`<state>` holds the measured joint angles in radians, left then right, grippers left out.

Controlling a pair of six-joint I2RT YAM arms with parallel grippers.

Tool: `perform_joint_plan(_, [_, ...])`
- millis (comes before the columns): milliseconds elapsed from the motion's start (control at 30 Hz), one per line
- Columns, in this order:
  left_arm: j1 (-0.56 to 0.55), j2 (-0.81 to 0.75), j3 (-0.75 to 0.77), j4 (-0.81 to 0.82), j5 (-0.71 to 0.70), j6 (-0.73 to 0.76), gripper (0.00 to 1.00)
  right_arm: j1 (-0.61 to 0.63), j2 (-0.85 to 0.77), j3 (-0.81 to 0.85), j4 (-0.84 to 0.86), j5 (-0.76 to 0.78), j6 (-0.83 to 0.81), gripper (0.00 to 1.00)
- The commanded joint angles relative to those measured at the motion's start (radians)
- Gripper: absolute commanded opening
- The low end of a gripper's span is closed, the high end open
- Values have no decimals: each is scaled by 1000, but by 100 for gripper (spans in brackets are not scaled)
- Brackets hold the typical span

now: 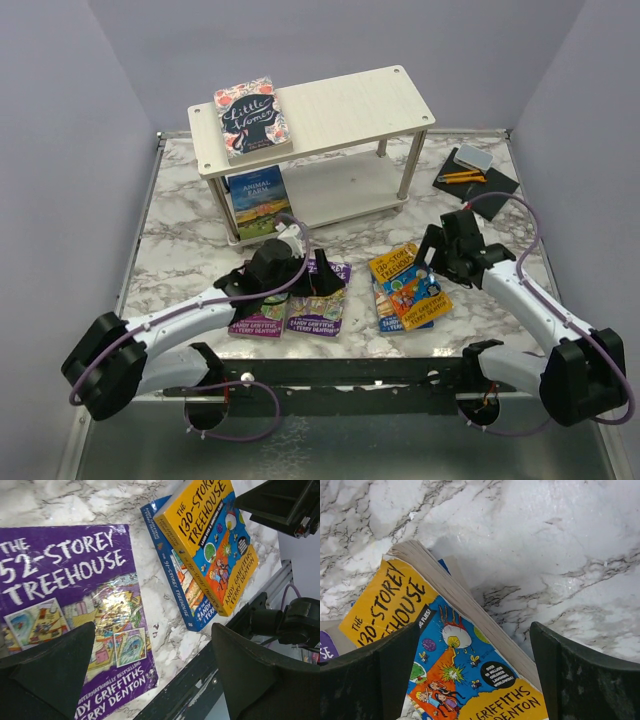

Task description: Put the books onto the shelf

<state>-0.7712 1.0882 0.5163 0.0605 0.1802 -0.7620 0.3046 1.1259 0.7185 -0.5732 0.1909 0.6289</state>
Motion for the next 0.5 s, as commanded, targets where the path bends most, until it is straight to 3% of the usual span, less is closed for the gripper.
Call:
perform_joint_plan(0, [-48,105,3,179,27,-68,99,-18,3,-35,33,-78,21,93])
perform_joint_plan(300, [-84,301,69,273,43,-82,99,-21,-39,-112,63,-185,51,82])
perform_joint_plan(467, [-85,362,100,275,18,-73,99,-21,-54,-127,75,-266,48,66])
